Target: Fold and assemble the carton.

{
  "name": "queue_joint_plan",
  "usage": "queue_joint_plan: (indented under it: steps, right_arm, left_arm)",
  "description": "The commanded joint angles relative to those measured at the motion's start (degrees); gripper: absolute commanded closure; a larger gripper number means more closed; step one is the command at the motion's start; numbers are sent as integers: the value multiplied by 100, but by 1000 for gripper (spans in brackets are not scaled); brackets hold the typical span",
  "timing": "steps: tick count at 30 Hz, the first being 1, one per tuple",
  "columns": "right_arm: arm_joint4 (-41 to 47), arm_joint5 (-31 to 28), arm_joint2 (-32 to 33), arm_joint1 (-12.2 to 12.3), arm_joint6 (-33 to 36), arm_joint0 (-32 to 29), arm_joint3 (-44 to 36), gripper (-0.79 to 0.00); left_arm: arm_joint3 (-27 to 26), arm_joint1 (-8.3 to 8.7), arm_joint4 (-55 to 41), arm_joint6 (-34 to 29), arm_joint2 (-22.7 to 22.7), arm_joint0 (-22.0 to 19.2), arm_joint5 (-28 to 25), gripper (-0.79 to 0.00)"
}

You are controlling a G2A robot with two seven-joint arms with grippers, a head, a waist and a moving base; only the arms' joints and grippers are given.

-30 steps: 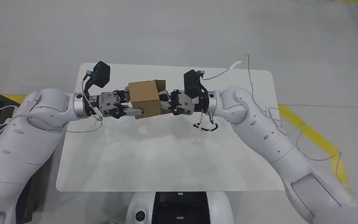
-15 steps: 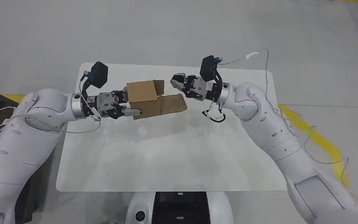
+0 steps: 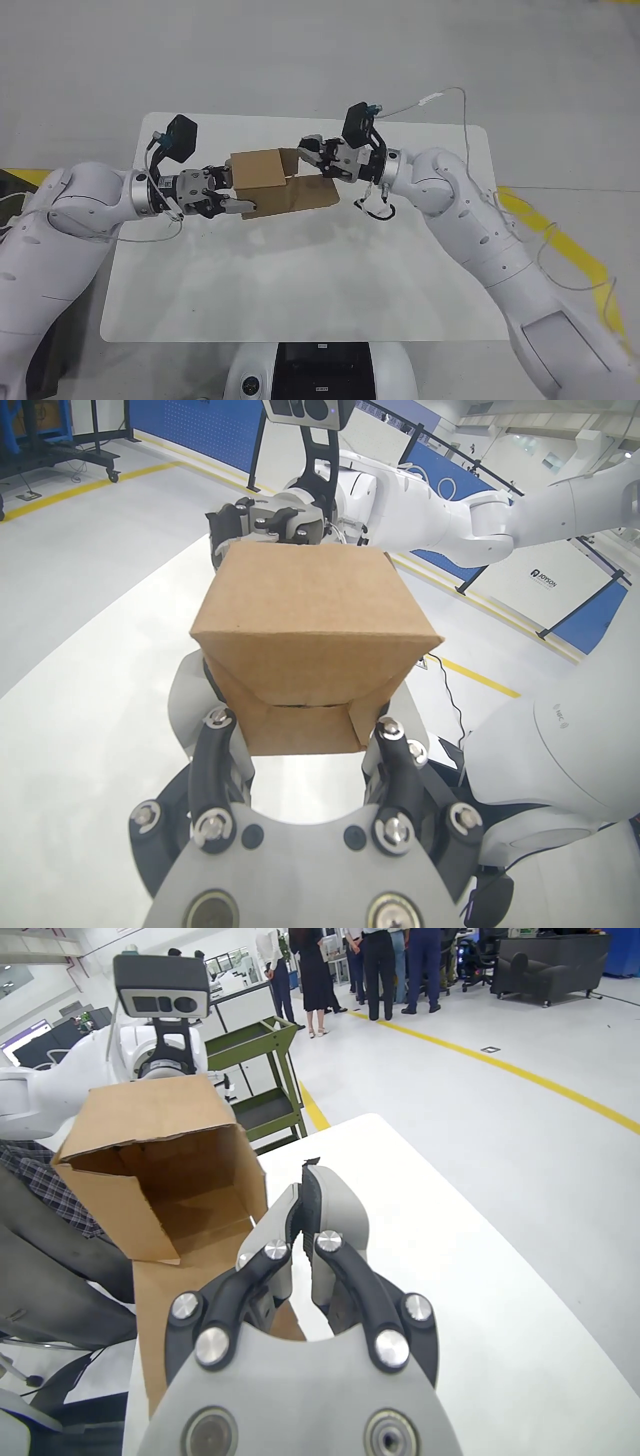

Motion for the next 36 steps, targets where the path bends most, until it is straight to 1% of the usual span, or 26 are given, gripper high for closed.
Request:
queue_joint_plan:
  steps: [1,7,14,22,27,32,36]
  right_arm:
    - [-4,-93,20,5,18,-27,-27,0]
    - [12,-292,73,20,76,-134,-195,0]
    - [88,-426,-82,-30,245,-165,-375,0]
    - [141,-403,-215,-115,289,-76,-307,0]
    - [114,-386,-119,-120,251,-46,-228,0]
    - [119,-127,183,-38,426,-129,-204,0]
    - [380,393,459,30,735,-234,-289,0]
  left_arm:
    - [18,-4,20,-3,3,-18,11,-372]
    - [47,-14,52,-3,4,-69,20,-363]
    - [8,-38,101,-8,86,-106,47,-360]
    - [-28,-66,130,-30,182,-163,34,-363]
    - [61,-71,138,-21,164,-206,25,-369]
    - [188,-61,163,23,62,-196,-5,-369]
    - [263,-45,196,45,-46,-145,-28,-369]
